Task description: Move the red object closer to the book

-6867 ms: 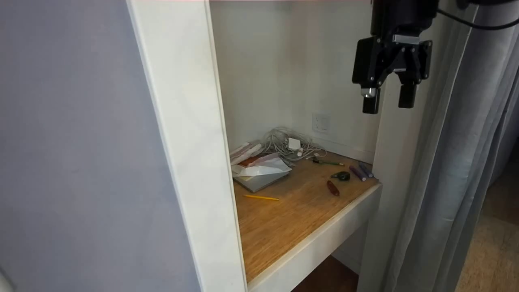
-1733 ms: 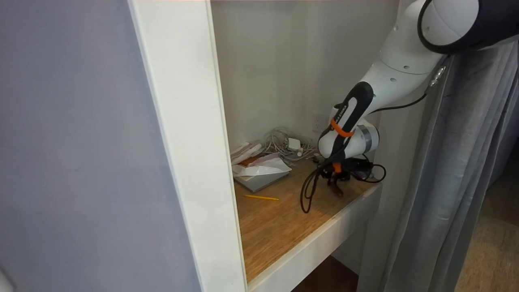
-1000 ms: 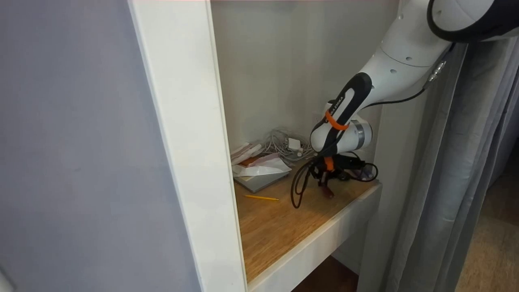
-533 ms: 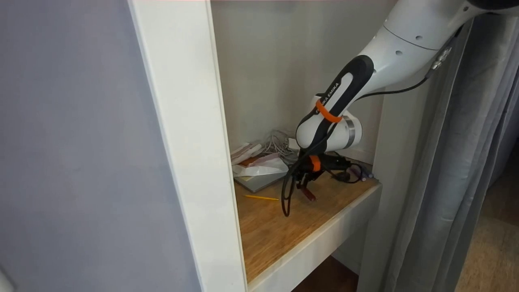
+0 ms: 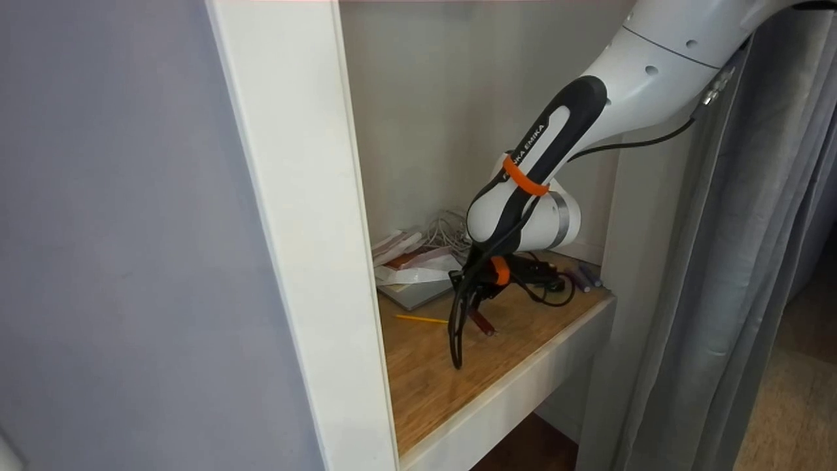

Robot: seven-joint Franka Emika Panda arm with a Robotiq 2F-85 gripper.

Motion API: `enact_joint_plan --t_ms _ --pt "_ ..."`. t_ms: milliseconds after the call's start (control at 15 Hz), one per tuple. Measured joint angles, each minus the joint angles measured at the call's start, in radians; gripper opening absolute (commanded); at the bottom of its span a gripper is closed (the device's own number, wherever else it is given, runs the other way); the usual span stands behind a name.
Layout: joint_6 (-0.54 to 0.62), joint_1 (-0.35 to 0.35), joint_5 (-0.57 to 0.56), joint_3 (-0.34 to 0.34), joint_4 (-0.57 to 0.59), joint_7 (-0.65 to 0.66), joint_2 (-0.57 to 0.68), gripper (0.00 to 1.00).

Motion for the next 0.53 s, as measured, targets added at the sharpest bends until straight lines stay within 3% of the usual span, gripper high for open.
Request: enact_joint_plan --t_ms 200,267,533 --pt "0.0 0.0 0.0 -0.002 0.001 0.0 0.001 0.22" --pt "0.0 0.001 0.0 -0.002 0.001 0.0 0.001 0.07" --pt "-0.003 0.008 -0.002 -0.002 0.002 -0.003 0.001 0.05"
